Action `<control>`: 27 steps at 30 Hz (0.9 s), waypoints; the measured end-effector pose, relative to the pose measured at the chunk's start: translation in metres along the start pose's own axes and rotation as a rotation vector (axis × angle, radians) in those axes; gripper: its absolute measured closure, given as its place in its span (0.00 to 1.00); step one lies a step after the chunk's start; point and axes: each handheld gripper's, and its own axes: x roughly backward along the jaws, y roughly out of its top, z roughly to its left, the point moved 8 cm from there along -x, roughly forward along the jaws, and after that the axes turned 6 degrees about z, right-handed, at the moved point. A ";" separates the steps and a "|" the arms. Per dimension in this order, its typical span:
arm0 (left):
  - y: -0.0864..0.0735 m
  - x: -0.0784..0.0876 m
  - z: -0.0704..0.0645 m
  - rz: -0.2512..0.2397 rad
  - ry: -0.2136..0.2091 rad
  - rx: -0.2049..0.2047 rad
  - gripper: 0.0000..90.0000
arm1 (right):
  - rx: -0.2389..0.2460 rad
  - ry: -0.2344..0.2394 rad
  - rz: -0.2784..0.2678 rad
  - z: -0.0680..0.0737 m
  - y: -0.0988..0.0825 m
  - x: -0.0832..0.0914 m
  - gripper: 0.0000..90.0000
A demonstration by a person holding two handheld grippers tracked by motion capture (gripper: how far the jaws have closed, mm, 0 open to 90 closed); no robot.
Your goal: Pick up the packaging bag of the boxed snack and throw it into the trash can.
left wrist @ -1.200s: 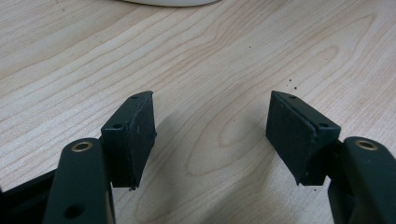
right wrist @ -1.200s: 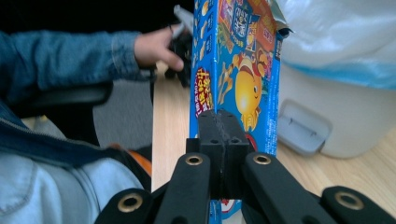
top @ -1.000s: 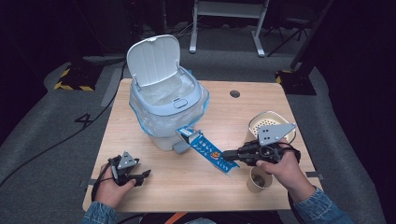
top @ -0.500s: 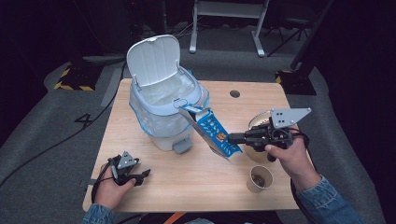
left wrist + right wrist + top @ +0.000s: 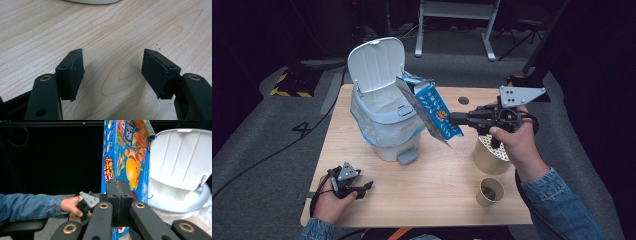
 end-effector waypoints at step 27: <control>0.001 -0.001 0.002 -0.002 0.012 0.008 0.41 | 0.019 -0.081 -0.125 -0.051 0.071 -0.037 1.00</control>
